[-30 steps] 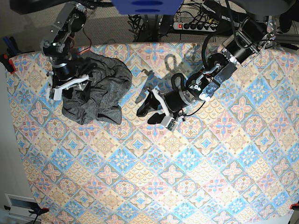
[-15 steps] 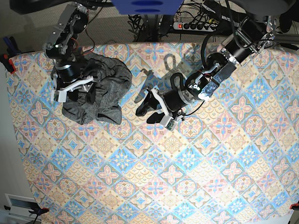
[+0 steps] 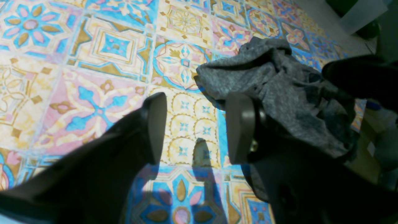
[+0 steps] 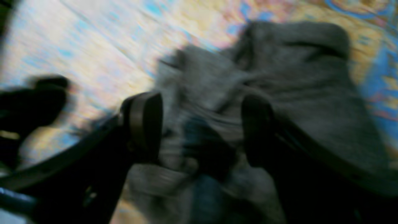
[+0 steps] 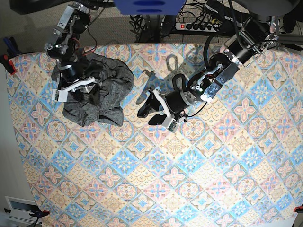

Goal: Layout the t-shirt on the table in an organized manner, then fold the t-shirt properly
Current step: 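Press down on the bunched shirt with the right gripper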

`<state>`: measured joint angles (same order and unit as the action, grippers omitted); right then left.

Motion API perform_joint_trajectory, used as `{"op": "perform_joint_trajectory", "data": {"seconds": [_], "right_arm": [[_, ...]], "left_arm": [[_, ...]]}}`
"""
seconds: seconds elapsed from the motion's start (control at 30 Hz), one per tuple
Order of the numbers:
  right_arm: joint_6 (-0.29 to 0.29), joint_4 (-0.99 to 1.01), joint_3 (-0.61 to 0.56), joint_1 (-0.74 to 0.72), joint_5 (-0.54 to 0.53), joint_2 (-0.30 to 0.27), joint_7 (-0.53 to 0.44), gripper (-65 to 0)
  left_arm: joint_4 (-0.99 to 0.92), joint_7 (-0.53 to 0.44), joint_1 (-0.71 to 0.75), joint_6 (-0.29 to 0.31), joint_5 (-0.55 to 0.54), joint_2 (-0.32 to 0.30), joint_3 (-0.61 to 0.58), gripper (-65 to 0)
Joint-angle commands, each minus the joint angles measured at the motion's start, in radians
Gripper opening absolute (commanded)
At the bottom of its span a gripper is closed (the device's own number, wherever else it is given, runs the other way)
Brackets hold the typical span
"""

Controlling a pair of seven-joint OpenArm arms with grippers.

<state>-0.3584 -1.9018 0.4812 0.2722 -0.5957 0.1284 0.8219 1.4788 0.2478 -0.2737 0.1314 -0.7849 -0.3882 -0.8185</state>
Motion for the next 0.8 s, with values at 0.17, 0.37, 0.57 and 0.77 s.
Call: {"op": "perform_joint_trajectory", "data": {"seconds": [0.17,0.37,0.57,0.77], "right_arm": [[-0.004,0.078,0.004,-0.006,-0.108,-0.005,-0.023,-27.1],[-0.004,0.106,0.004,-0.006,-0.106,-0.005,-0.026,-27.1],[-0.003,0.078,0.026,0.000,-0.105,-0.016,-0.025,-27.1],[-0.001,-0.023,0.101,-0.004,-0.105,-0.028,-0.016,-27.1]], "left_arm": [[0.018,-0.025,-0.019,0.009,-0.006,-0.002,0.006,-35.1],[0.018,-0.025,-0.017,0.009,-0.005,-0.002,0.006,-35.1],[0.018,-0.025,-0.017,0.009,-0.006,-0.002,0.006,-35.1],[0.018,-0.025,-0.017,0.009,-0.005,-0.002,0.006,-35.1]]}}
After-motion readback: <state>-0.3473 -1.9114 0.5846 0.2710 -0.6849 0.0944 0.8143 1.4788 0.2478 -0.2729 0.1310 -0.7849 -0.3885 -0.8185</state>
